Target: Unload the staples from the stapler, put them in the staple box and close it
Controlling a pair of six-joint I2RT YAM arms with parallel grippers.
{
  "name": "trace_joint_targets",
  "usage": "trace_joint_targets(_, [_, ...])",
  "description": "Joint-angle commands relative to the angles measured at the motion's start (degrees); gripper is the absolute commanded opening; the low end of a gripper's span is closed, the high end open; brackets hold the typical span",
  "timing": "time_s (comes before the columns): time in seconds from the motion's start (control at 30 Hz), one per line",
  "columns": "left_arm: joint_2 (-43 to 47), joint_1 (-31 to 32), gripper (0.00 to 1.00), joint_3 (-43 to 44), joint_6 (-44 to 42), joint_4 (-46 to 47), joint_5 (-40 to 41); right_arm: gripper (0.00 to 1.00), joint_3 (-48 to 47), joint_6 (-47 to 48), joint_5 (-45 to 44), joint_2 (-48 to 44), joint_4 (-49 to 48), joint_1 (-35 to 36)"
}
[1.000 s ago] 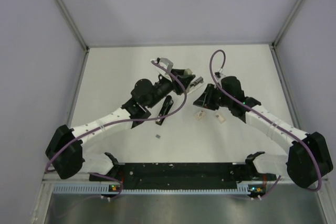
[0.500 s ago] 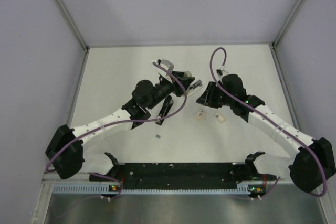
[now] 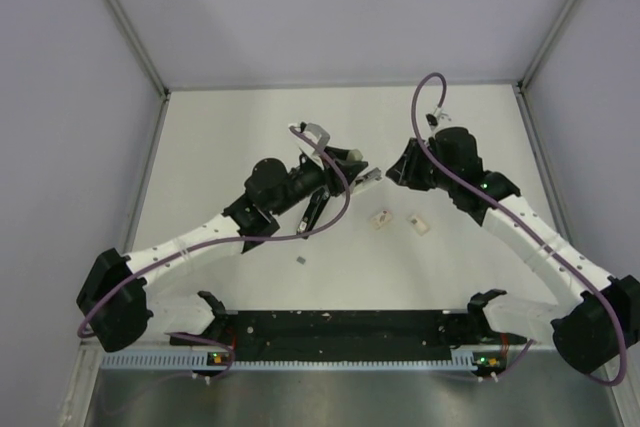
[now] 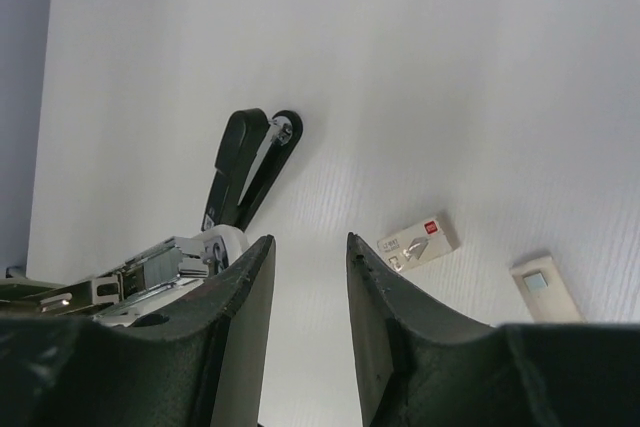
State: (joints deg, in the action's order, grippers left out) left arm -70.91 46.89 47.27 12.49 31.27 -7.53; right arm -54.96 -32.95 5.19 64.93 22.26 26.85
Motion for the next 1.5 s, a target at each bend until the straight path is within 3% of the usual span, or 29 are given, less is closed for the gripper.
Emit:
trace_joint_targets(0.0, [2.10,0.30,0.00,-0.33,0.08,2.40,-2.14,0.36,-3.40,0.52,1.40,0.20,-0.64,-0.22])
trace_joint_targets(0.8, [-0.19,1.09,0.00,0.46,1.39,6.61,0.23,0.36,2.22,-5.72,11.07,0.38,-6.96,0.04])
trace_joint_targets(1.47, [-1.59,1.53,0.00,2.30,3.15,10.30,2.25,0.35,4.68,-7.57,12.47,0.64,-8.90,3.03])
